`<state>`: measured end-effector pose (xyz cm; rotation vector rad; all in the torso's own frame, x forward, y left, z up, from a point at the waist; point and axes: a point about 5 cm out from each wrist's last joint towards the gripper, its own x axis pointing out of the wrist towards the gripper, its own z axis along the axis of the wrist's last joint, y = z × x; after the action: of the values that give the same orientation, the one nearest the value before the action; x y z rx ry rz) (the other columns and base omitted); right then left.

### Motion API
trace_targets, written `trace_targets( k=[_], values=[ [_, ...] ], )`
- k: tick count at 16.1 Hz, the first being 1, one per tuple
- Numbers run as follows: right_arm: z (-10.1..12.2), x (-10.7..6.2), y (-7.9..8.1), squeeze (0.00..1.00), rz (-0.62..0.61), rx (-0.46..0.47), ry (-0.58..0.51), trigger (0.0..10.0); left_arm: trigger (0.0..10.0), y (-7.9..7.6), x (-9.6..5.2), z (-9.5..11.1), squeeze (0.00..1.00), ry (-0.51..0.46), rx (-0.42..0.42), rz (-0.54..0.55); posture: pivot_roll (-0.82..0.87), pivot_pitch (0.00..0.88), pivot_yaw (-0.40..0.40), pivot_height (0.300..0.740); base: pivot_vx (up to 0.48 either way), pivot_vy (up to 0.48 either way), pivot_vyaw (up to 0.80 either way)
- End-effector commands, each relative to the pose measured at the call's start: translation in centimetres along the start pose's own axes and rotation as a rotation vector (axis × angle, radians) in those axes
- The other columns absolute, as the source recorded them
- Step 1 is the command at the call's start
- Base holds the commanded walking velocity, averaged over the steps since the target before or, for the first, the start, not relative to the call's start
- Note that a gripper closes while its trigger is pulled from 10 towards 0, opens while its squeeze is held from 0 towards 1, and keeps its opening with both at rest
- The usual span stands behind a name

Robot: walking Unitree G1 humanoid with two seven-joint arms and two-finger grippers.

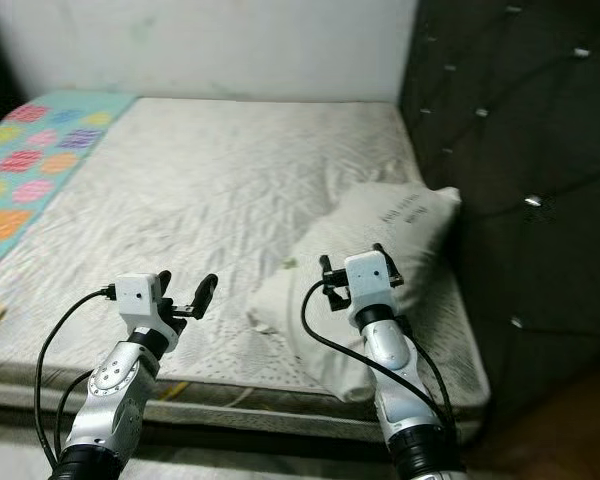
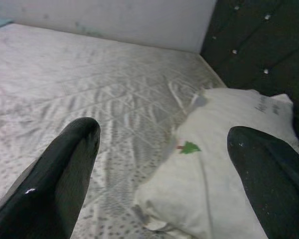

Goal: Clean up the room

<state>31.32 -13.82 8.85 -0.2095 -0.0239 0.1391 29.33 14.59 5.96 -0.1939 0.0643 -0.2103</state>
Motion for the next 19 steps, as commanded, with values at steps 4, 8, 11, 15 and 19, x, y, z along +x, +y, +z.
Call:
trace_targets(
  k=[4, 8, 11, 15, 19],
  values=[
    [0.39, 0.32, -0.16, 0.00, -0.007, 0.001, -0.011, 10.0, 10.0, 0.01, -0.02, 0.19, 0.00, -0.001, 0.013, 0.005, -0.03, 0.000, 0.047, 0.740, 0.000, -0.480, -0.54],
    [0.42, 0.40, -0.36, 0.00, -0.012, 0.000, -0.010, 10.0, 10.0, -0.02, -0.03, 0.19, 0.00, -0.005, 0.013, 0.011, -0.03, 0.000, 0.045, 0.740, 0.000, -0.352, -0.10],
    [0.34, 0.26, -0.42, 0.00, -0.012, -0.003, -0.010, 10.0, 10.0, 0.04, -0.02, 0.22, 0.00, -0.016, 0.011, 0.029, -0.03, 0.000, 0.047, 0.740, 0.000, 0.000, 0.00],
    [0.29, 0.15, -0.28, 0.00, -0.006, -0.008, -0.010, 10.0, 10.0, 0.07, 0.01, 0.29, 0.00, -0.021, 0.011, 0.036, -0.03, 0.000, 0.048, 0.740, 0.000, 0.000, 0.00],
    [0.37, 0.10, 0.00, 0.00, 0.010, -0.036, -0.019, 10.0, 10.0, 0.20, -0.13, 0.13, 0.00, -0.006, 0.022, 0.022, -0.03, 0.000, 0.048, 0.740, 0.000, 0.000, 0.40]
  ],
)
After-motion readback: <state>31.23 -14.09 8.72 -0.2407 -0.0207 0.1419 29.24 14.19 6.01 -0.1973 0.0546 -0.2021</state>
